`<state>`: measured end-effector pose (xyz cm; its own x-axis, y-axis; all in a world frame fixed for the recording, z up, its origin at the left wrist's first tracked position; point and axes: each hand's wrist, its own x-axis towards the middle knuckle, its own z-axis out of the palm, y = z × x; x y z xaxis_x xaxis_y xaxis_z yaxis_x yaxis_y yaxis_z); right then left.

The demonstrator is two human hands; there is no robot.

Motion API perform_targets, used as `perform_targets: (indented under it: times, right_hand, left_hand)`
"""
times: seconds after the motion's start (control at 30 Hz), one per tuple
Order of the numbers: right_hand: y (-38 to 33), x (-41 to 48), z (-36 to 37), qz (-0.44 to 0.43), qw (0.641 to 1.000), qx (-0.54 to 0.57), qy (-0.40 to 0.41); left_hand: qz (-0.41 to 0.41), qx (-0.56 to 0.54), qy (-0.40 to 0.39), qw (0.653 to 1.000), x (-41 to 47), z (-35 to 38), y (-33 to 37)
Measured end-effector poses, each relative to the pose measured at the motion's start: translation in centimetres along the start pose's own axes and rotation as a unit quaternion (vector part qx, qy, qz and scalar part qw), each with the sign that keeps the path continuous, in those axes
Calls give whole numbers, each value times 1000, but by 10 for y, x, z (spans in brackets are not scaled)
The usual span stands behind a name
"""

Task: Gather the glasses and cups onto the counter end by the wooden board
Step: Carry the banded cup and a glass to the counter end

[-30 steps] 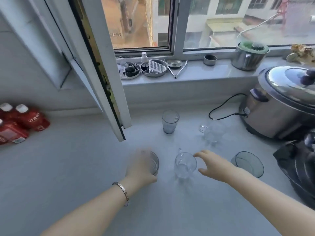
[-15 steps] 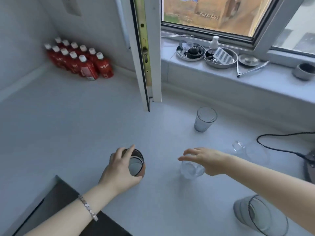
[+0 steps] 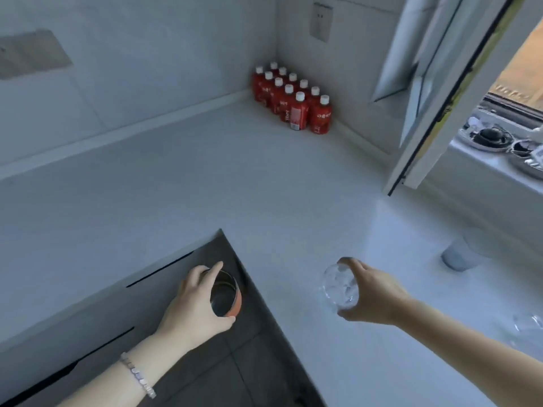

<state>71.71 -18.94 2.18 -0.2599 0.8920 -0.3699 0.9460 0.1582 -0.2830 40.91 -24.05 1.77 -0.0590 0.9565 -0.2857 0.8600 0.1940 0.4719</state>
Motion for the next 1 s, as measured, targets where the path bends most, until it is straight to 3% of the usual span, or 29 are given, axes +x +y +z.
perform_targets:
  times: [0.27, 0.5, 0.67, 1.0]
  right_hand:
    - [-246, 50, 36, -135, 990, 10, 30]
    - [-448, 68, 76, -211, 977, -23, -14]
    - [-561, 82, 96, -250, 967, -40, -32]
    - [-733, 155, 140, -317, 943, -57, -79]
  left_hand:
    - [-106, -19, 89, 990, -89, -81, -176]
    - [-159, -16, 146, 976, -165, -161, -322]
    - [-225, -38, 187, 955, -193, -206, -400]
    - [-334, -77, 188, 920, -176, -279, -540]
